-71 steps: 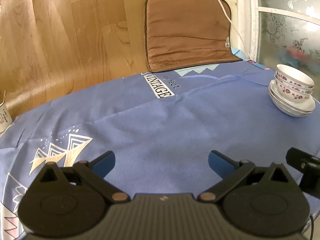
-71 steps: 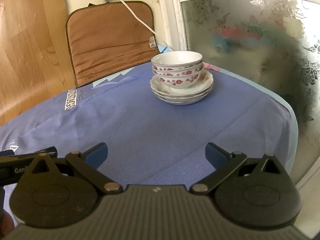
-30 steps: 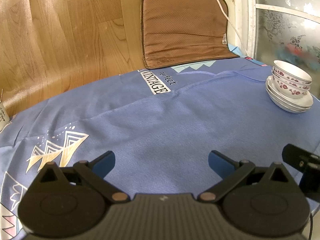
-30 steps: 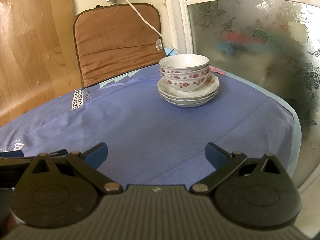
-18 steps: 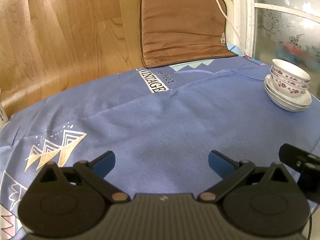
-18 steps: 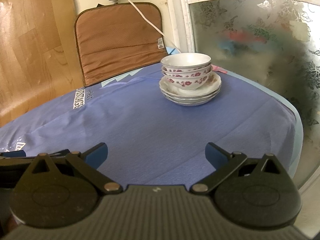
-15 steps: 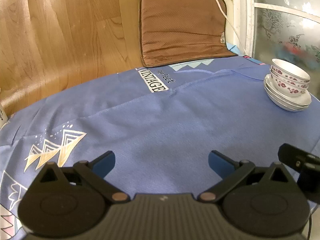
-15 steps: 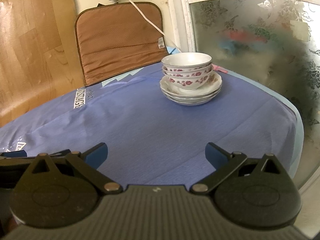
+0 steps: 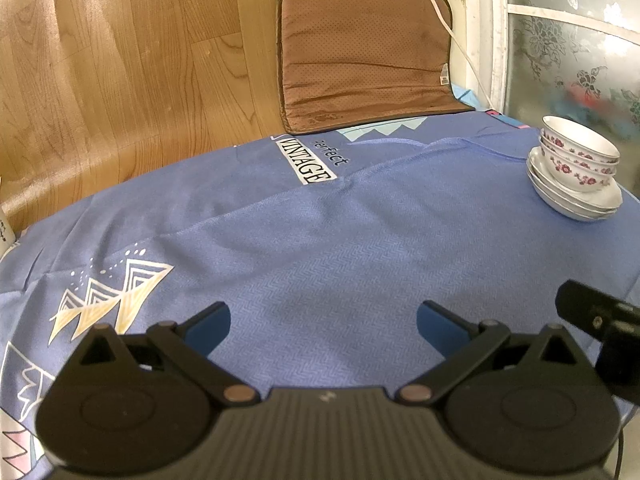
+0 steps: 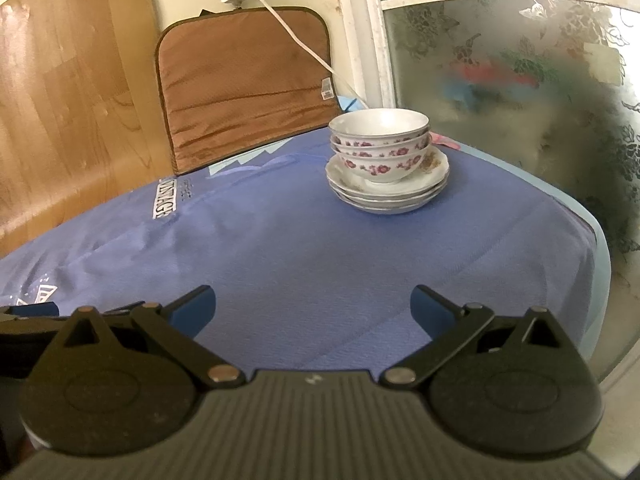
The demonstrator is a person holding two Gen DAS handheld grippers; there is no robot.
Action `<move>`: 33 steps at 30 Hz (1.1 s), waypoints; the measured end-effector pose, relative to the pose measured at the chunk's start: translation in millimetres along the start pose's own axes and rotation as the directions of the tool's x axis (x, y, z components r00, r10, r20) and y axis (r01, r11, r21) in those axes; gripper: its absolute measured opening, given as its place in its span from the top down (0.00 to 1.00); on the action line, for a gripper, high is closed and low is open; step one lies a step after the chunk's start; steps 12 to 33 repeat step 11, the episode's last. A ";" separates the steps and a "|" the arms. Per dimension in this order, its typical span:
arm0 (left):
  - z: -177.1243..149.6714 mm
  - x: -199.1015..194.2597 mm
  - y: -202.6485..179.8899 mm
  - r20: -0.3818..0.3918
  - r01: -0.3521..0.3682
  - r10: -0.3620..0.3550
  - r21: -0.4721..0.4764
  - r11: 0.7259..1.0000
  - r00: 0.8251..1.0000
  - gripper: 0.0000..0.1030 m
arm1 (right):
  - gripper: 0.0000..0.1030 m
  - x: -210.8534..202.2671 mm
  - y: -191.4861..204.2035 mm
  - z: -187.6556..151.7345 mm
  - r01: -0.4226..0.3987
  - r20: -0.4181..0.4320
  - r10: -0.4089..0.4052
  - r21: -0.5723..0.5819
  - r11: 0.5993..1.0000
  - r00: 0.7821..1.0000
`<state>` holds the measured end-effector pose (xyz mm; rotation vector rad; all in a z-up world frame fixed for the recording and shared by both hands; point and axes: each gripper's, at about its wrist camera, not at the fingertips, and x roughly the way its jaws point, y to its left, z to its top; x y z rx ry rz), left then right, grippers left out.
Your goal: Organize plates and bowls
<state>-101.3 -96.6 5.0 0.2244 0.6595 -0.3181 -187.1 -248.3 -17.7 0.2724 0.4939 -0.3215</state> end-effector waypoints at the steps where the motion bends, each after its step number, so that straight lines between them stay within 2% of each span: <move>1: -0.1 -0.1 0.0 0.000 0.002 -0.002 0.001 1.000 1.000 0.00 | 0.00 -0.6 -0.5 0.4 -0.002 0.004 0.002 0.002 1.000 1.000; 4: -1.0 -2.5 0.0 0.006 0.020 -0.020 0.009 1.000 1.000 0.00 | 0.00 -1.4 -1.1 1.9 -0.009 0.015 0.009 0.009 1.000 1.000; 33: 0.0 -3.4 3.9 0.016 0.023 -0.024 0.010 1.000 1.000 0.00 | 0.00 -1.2 2.1 3.8 -0.017 0.027 0.017 0.016 1.000 0.999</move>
